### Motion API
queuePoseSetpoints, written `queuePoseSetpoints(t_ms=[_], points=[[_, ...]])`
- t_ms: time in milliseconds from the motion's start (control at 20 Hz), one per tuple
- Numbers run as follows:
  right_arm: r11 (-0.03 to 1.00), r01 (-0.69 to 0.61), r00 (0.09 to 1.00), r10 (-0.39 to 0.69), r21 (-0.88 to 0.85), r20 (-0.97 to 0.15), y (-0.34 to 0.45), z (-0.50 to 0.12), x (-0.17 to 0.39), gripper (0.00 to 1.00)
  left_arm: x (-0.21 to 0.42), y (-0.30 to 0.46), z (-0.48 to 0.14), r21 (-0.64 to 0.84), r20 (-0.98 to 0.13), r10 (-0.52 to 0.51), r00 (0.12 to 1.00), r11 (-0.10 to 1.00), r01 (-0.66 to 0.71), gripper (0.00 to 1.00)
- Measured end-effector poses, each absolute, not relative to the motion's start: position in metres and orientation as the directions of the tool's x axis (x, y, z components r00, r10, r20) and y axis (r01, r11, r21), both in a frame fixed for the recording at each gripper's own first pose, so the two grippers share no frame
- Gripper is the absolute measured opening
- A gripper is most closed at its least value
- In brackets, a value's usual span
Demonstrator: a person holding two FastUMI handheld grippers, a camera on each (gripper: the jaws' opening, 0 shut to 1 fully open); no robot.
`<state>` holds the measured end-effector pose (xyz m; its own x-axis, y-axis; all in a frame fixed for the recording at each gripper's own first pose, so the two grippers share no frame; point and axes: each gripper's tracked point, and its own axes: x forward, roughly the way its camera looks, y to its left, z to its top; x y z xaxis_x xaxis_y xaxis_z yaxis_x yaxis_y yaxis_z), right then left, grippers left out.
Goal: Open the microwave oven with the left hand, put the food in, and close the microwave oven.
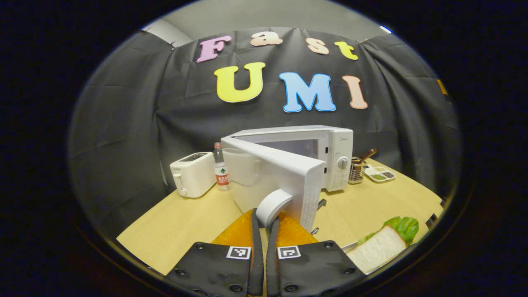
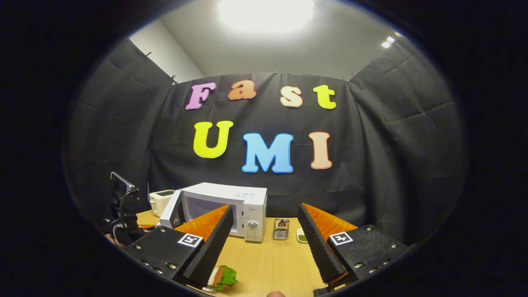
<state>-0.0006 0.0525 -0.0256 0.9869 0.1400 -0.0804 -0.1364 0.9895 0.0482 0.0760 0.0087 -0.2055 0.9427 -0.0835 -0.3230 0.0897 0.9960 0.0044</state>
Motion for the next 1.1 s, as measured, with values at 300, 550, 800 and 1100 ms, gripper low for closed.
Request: queuePoseSetpoints(t_ms=[300,550,800,1100], points=[[0.985,-0.155,0.982,0.161,0.07,-0.097,0.118,-0.028,0.001,0.96,0.067,0.048,-0.209,-0.011,-0.319,-0.152,0.935,0.987,0.157,0.09],[0.984,-0.169,0.98,0.174,0.06,-0.099,0.163,-0.026,0.001,0.96,0.063,0.08,-0.211,-0.017,-0.311,-0.186,0.932,0.982,0.191,0.1],[0.987,-0.157,0.983,0.159,0.036,-0.094,0.185,-0.023,0.0,0.96,0.063,0.115,-0.215,-0.006,-0.301,-0.185,0.936,0.981,0.192,0.1],[0.976,-0.214,0.966,0.218,0.048,-0.137,0.188,-0.032,0.01,0.96,0.04,0.156,-0.209,-0.08,-0.282,-0.099,0.954,0.994,0.079,0.52]])
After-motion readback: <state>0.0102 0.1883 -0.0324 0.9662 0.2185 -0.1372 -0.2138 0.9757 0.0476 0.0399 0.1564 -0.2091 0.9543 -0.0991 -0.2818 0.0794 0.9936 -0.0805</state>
